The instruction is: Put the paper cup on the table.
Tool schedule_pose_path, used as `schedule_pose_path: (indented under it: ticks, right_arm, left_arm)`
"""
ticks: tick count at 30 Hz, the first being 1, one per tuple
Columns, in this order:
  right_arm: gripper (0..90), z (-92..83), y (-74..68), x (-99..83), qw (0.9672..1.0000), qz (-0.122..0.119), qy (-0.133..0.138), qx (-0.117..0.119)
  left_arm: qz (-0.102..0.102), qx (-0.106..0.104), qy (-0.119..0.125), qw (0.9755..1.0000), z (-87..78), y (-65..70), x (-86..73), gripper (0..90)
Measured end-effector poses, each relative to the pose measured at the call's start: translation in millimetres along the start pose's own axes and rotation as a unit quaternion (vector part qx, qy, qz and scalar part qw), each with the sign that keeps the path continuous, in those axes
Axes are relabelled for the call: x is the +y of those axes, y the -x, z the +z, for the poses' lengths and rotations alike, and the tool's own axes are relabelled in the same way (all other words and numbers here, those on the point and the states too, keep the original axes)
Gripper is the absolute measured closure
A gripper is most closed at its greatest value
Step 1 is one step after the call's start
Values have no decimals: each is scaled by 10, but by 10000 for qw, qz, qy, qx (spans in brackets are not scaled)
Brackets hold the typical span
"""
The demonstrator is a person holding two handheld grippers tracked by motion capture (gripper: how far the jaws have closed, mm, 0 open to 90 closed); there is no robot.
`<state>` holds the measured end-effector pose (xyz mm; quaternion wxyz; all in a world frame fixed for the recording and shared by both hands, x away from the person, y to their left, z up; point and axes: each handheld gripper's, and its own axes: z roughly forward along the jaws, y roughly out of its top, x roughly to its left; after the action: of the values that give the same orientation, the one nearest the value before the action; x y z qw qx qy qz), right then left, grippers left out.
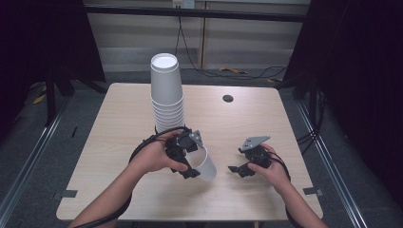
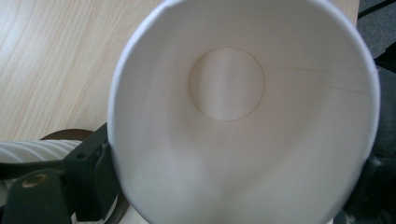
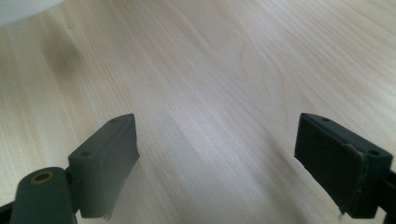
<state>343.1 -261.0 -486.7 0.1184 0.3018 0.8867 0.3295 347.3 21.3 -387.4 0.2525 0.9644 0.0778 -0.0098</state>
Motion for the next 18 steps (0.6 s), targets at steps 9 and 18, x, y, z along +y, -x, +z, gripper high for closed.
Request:
schedule_pose_path:
  ticks: [9,18]
  right_arm:
    - [131,34,25,-86,9999,15,29,-105]
    - [111,66,49,-163,9995,209,226,-47]
  left_arm:
    - [-18,-3,-92,10000,34,21,9,116]
    - [30,-5,-225,9997,38,13,22,113]
